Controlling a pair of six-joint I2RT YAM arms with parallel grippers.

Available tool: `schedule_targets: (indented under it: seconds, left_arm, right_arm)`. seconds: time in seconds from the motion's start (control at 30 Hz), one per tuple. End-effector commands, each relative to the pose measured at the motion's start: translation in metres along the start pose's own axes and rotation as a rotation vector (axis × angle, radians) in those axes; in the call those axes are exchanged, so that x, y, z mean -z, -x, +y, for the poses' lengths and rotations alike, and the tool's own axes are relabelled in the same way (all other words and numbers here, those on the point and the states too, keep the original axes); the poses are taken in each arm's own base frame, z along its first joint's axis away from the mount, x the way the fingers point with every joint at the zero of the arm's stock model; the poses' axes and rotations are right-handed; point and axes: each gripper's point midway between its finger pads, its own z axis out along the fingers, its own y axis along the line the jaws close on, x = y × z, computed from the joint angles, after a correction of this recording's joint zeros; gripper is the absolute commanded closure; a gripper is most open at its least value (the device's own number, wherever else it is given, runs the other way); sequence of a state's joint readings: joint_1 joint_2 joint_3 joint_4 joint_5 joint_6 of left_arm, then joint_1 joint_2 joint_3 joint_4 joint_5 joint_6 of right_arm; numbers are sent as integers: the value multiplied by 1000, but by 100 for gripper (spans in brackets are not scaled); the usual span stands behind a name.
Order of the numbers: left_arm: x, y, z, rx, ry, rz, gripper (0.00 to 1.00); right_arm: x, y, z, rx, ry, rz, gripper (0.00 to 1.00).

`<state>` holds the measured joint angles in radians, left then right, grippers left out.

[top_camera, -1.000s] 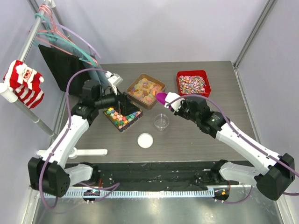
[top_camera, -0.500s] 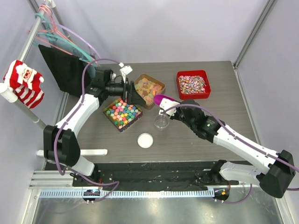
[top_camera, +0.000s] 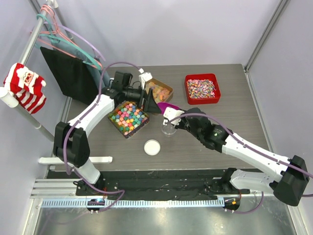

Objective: Pack the candies
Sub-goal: Pick up the spatula from the center of the board.

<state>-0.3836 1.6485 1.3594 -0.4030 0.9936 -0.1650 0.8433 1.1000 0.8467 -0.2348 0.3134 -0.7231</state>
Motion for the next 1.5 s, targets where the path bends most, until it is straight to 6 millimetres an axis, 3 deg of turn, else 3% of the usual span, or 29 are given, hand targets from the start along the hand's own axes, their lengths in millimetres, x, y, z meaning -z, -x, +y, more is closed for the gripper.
schedule_targets:
  seconds: [0.0, 0.27, 0.5, 0.73, 0.87, 0.93, 1.0, 1.23, 1.33, 1.47]
  left_arm:
    - [-4, 9, -1, -34, 6, 2, 4]
    - [-9, 12, 0, -26, -4, 8, 13]
    - [-14, 7, -4, -18, -33, 25, 49]
    - [-17, 3, -11, -22, -59, 35, 65]
    - [-17, 1, -12, -21, -66, 37, 93]
    - [-17, 0, -13, -21, -69, 38, 100]
    - [-16, 0, -14, -21, -74, 39, 100]
    - [-8, -3, -36, -62, -158, 45, 100]
    - [-3, -7, -48, -74, -209, 55, 100]
    - [6, -9, -67, -108, -281, 56, 100]
  right_arm:
    - [7, 26, -18, -35, -69, -79, 99]
    - [6, 32, -13, -18, -71, -85, 99]
    - [4, 39, -13, -16, -89, -94, 99]
    - [-4, 38, -9, 19, -119, -79, 99]
    - [-5, 41, -6, 27, -115, -79, 99]
    - [-5, 43, -6, 30, -113, -82, 99]
    - [-5, 43, -6, 28, -111, -81, 98]
    - [13, 52, 0, 32, -14, -138, 65]
    - [21, 54, 0, 27, 15, -165, 56]
    - [32, 60, 1, 3, 57, -208, 50]
